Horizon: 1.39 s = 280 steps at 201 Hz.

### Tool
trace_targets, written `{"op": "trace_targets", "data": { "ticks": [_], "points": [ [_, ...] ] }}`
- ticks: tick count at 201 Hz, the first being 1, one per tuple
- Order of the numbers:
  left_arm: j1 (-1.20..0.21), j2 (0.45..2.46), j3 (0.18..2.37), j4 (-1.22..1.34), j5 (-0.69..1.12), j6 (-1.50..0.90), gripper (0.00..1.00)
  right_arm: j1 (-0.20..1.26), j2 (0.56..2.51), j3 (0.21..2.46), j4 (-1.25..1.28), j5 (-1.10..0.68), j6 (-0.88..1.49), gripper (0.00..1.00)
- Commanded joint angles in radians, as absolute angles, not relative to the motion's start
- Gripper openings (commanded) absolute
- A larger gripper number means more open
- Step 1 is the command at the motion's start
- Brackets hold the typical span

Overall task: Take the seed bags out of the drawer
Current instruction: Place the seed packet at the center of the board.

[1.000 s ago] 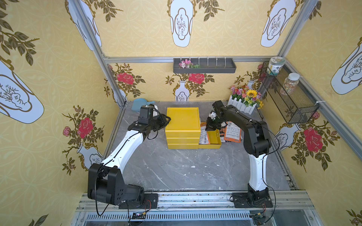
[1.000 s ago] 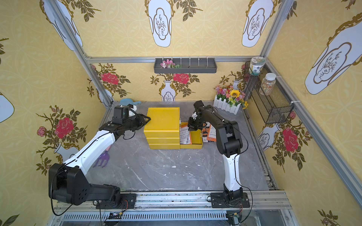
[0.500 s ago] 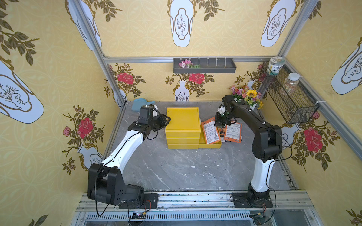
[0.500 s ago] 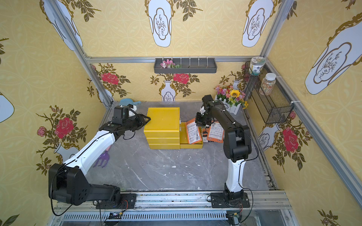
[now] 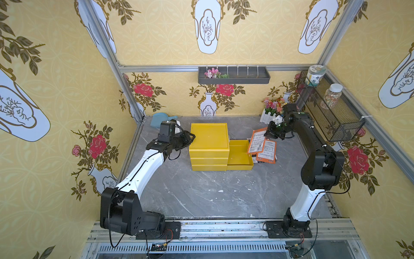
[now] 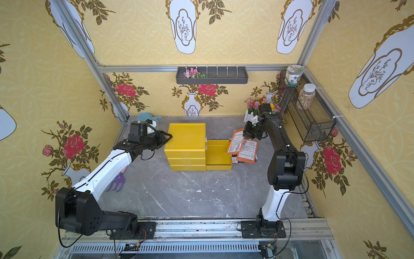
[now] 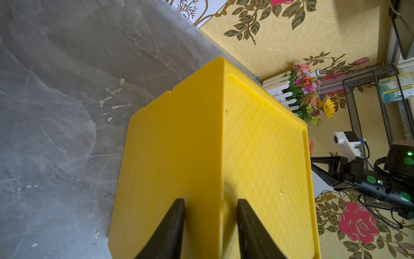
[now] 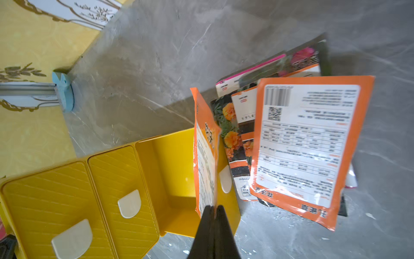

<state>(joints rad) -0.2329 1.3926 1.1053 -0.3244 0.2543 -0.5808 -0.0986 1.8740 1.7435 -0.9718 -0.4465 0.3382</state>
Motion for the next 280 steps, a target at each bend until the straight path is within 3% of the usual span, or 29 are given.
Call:
{"op": "trace_targets", "data": {
  "ticks": [1,35,104,174,229,280],
  "points": [
    [-0.235,1.406,1.100,-0.468,0.260,-0.571,0.43,-0.156,1.861,1.734,-0.988,-0.455,0.311,0.00],
    [-0.235,1.412,1.112,-0.469,0.264,-0.568,0.42,-0.235,1.910,1.728,-1.001,-0.434,0.275,0.00],
    [-0.235,1.420,1.128,-0.473,0.265,-0.565,0.43,-0.247,2.032,1.752,-1.030,-0.298,0.210,0.00],
    [-0.235,1.431,1.138,-0.477,0.266,-0.562,0.42,-0.238,2.022,1.722,-1.028,-0.116,0.213,0.36],
    [-0.235,1.433,1.140,-0.480,0.265,-0.560,0.43,-0.190,1.959,1.685,-0.995,-0.127,0.225,0.41],
    [-0.235,1.427,1.130,-0.476,0.267,-0.561,0.43,-0.049,1.952,1.648,-0.972,-0.186,0.234,0.42]
  ]
}}
